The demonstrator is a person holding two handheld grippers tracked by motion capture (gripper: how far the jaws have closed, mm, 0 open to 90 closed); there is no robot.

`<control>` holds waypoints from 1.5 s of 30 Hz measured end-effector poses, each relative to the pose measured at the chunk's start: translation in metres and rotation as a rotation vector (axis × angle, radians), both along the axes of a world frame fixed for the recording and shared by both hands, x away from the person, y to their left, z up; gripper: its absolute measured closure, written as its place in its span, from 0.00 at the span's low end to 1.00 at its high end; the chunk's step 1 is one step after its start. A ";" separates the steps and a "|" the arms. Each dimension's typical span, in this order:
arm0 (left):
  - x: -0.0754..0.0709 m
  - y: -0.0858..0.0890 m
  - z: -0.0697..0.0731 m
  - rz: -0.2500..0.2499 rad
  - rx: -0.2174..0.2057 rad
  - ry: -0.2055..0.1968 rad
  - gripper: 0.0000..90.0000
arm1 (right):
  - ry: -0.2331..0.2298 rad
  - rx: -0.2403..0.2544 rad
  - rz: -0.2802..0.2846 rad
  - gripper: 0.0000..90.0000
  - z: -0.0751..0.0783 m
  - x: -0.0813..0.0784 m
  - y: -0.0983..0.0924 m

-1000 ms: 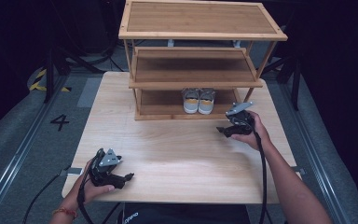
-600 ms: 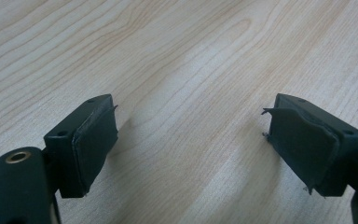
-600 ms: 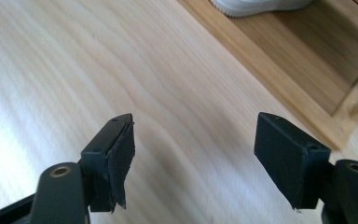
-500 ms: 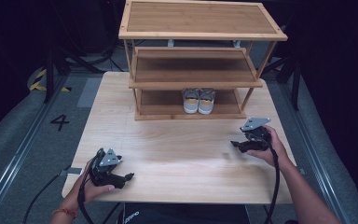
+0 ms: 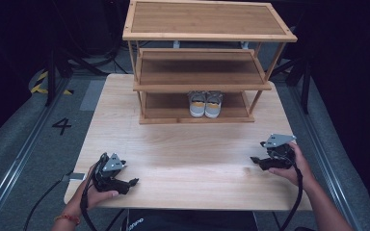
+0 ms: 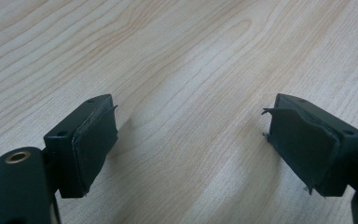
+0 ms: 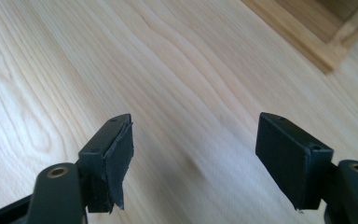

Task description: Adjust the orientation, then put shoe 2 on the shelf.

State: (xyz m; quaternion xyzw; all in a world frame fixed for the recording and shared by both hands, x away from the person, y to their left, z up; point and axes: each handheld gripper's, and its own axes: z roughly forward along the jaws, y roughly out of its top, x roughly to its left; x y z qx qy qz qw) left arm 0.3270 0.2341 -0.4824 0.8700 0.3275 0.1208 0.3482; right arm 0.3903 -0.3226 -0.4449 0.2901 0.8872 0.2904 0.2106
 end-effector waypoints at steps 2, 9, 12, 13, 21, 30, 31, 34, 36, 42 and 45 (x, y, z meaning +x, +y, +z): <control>0.000 0.000 0.000 0.001 0.000 0.000 0.17 | 0.008 0.010 -0.008 0.32 -0.002 -0.004 -0.006; -0.001 0.000 0.001 0.004 0.007 0.004 0.17 | 0.026 0.020 -0.039 0.31 -0.010 -0.018 -0.026; -0.001 0.000 0.000 0.004 0.006 0.003 0.17 | 0.035 0.032 -0.058 0.31 -0.015 -0.024 -0.034; -0.001 0.000 0.001 0.004 0.006 0.003 0.17 | 0.036 0.035 -0.064 0.31 -0.016 -0.025 -0.037; 0.000 0.000 0.000 0.002 0.004 0.003 0.17 | 0.048 0.122 -0.117 0.28 -0.032 -0.041 -0.058; 0.000 -0.001 0.000 0.006 0.000 -0.001 0.17 | 0.055 0.243 -0.171 0.22 -0.042 -0.051 -0.074; 0.000 0.000 0.000 0.006 0.001 -0.001 0.17 | 0.055 0.242 -0.171 0.22 -0.042 -0.051 -0.074; 0.000 0.000 0.000 0.006 0.000 -0.001 0.17 | 0.054 0.243 -0.178 0.22 -0.042 -0.052 -0.073; 0.000 0.000 0.000 0.005 0.001 -0.001 0.17 | 0.055 0.244 -0.182 0.22 -0.042 -0.052 -0.073; 0.000 0.000 0.000 0.003 0.000 0.000 0.17 | 0.054 0.245 -0.191 0.22 -0.043 -0.051 -0.073; 0.000 0.000 0.000 0.003 0.005 0.002 0.17 | 0.053 0.245 -0.193 0.22 -0.042 -0.051 -0.074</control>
